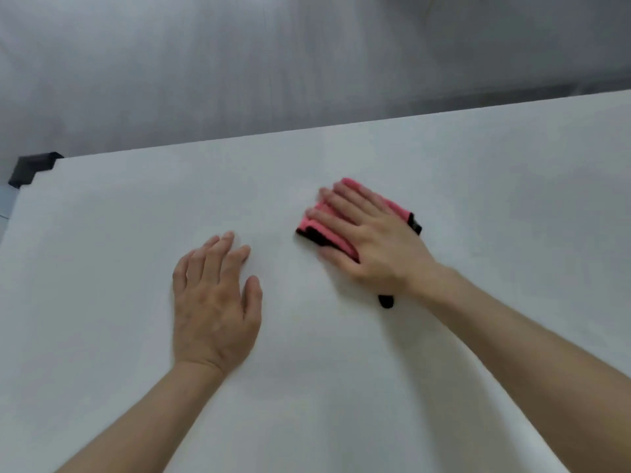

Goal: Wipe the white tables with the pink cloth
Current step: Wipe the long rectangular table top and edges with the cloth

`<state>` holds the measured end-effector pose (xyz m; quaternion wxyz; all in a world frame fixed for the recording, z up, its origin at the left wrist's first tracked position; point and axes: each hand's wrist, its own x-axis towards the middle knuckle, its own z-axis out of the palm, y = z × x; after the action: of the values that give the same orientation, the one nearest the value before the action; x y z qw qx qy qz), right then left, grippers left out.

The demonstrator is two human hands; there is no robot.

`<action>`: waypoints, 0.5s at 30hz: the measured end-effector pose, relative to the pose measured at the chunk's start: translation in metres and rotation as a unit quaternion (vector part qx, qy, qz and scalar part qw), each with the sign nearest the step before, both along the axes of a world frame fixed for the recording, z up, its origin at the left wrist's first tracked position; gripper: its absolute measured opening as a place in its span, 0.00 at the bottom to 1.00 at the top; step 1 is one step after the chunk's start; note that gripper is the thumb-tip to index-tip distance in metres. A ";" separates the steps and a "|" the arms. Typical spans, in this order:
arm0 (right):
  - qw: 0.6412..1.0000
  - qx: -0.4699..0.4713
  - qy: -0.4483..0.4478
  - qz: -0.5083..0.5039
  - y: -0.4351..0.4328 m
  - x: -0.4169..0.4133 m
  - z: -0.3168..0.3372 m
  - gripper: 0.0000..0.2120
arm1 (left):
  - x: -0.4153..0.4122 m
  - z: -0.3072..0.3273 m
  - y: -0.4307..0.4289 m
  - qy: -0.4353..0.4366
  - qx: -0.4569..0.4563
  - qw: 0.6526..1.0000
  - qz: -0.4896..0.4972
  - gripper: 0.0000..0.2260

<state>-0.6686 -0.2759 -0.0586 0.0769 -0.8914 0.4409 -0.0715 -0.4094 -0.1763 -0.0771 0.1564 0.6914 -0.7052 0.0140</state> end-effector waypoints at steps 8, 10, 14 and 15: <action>0.974 0.014 -0.010 -0.225 -0.022 0.042 -0.004 0.32 | -0.001 0.002 -0.001 0.003 0.003 1.000 0.004 0.22; 0.991 -0.013 -0.011 -0.131 0.064 0.056 -0.008 0.30 | -0.001 0.001 -0.001 0.002 0.003 1.000 0.005 0.22; 1.000 0.018 0.006 -0.013 0.185 -0.002 -0.002 0.29 | 0.001 0.000 -0.001 -0.002 0.009 1.000 0.002 0.22; 0.999 0.014 0.017 -0.043 0.185 -0.030 -0.002 0.29 | 0.000 -0.001 0.000 -0.002 0.010 1.000 0.001 0.22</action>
<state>-0.6983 -0.0912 -0.0606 0.0791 -0.8716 0.4808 -0.0534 -0.4093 -0.1767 -0.0778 0.1480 0.6939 -0.7047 0.0083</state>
